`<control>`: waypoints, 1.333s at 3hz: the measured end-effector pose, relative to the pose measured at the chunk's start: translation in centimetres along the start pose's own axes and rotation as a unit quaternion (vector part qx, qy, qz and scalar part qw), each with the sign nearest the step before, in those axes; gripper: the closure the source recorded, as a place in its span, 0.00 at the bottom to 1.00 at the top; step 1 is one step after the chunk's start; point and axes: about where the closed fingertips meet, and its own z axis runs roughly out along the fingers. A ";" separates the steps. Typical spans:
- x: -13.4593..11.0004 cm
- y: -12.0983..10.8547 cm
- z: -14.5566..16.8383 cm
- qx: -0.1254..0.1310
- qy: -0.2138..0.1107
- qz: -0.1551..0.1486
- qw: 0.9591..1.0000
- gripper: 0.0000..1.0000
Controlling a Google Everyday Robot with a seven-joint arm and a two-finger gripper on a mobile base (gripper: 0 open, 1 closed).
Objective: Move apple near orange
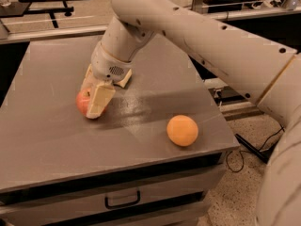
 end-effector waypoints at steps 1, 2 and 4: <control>0.3 -0.5 -0.4 -0.002 0.000 0.006 1.000 0.72; 2.5 -1.2 -3.2 0.023 0.026 0.026 0.999 0.96; 9.8 -1.4 -11.4 0.087 0.103 0.083 0.987 1.00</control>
Offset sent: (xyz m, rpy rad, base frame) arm 0.0551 -0.0869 0.0310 -0.1114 -0.0922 -0.1814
